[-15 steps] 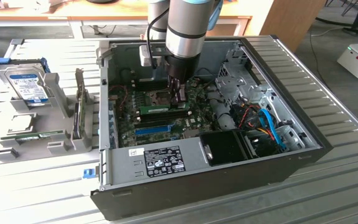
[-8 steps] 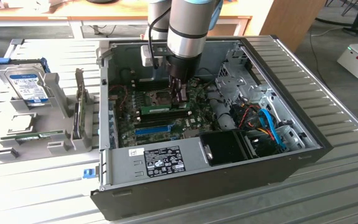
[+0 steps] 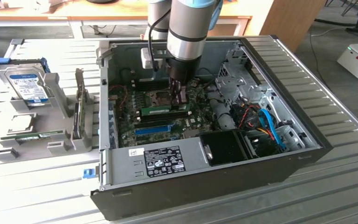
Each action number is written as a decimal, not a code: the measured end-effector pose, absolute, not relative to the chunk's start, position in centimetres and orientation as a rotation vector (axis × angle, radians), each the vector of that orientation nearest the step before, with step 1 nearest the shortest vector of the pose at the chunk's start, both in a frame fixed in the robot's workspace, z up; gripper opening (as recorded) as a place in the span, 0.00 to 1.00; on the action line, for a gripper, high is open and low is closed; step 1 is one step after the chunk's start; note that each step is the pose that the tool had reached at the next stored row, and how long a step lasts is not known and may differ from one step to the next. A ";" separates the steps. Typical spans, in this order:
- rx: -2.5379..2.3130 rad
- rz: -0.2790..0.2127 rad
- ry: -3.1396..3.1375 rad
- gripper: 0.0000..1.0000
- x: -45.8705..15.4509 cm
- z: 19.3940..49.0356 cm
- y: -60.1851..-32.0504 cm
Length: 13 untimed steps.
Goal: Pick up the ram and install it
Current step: 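Insert the ram into the slot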
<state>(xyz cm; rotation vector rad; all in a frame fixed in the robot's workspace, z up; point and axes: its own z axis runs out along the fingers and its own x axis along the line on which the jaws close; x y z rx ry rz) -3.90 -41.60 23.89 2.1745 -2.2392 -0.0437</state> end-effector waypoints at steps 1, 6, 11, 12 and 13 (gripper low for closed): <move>2.174 -0.044 -2.239 0.12 -3.9 23.9 -41.6; 2.175 -0.044 -2.239 0.12 -4.0 23.8 -41.6; 2.175 -0.044 -2.239 0.12 -4.1 23.8 -41.6; 2.175 -0.044 -2.239 0.12 -4.1 23.8 -41.6; 2.175 -0.044 -2.239 0.12 -4.1 23.7 -41.6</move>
